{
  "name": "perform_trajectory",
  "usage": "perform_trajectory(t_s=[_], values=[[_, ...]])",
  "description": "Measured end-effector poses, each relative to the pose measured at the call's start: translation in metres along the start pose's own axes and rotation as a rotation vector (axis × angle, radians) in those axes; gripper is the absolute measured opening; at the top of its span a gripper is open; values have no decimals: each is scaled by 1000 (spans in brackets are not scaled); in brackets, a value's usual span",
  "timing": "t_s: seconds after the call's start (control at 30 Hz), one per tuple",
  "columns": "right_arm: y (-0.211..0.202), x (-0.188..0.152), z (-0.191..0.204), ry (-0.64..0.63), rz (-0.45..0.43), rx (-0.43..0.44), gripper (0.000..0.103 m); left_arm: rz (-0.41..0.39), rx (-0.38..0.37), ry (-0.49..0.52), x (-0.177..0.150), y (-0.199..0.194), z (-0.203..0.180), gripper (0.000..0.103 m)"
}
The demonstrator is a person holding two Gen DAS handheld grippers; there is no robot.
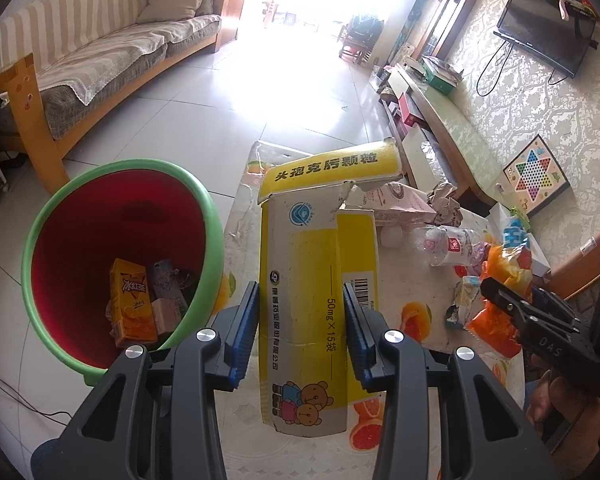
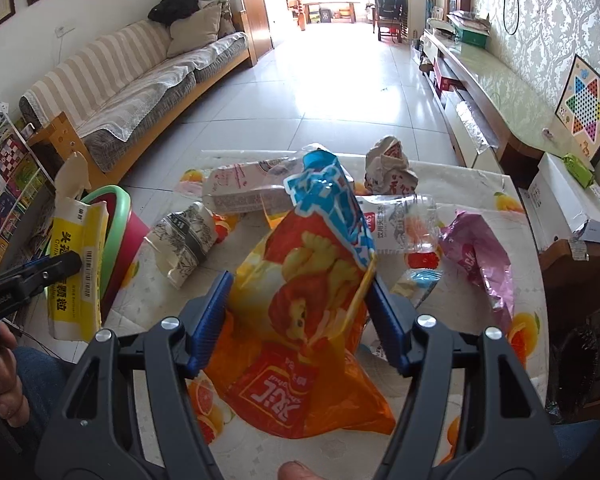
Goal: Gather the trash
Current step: 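Lift the granule box with the left tool while the right grasps the orange chip bag, then drop the granule box into the bin with the left tool while the right carries the chip bag over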
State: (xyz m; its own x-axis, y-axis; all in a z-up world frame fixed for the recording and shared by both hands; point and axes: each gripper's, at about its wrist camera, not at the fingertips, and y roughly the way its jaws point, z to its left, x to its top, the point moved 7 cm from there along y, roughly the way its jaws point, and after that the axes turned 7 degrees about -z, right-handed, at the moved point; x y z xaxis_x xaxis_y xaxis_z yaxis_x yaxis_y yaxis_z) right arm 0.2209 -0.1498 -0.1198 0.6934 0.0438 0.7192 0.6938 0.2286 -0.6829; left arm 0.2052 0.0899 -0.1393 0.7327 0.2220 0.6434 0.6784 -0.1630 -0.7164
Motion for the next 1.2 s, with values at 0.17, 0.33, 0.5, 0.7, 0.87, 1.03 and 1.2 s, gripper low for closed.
perform_trajectory(t_s=[0.17, 0.33, 0.5, 0.7, 0.87, 1.03, 1.2], values=[[-24, 7, 17, -46, -48, 15, 65, -13, 34, -12, -2, -15, 15, 38], [-30, 15, 29, -63, -68, 31, 65, -34, 67, -11, 0, -29, 32, 38], [-31, 22, 47, -81, -85, 58, 65, -51, 94, -31, 6, -34, 55, 38], [-23, 34, 84, -116, -85, 120, 65, -70, 135, -66, 18, -33, 90, 38], [-17, 46, 122, -162, -97, 166, 65, -87, 180, -89, 29, -28, 119, 38], [-9, 57, 160, -198, -100, 213, 65, -102, 209, -121, 39, -25, 145, 39], [1, 64, 199, -231, -100, 255, 65, -81, 228, -145, 43, -20, 167, 45]])
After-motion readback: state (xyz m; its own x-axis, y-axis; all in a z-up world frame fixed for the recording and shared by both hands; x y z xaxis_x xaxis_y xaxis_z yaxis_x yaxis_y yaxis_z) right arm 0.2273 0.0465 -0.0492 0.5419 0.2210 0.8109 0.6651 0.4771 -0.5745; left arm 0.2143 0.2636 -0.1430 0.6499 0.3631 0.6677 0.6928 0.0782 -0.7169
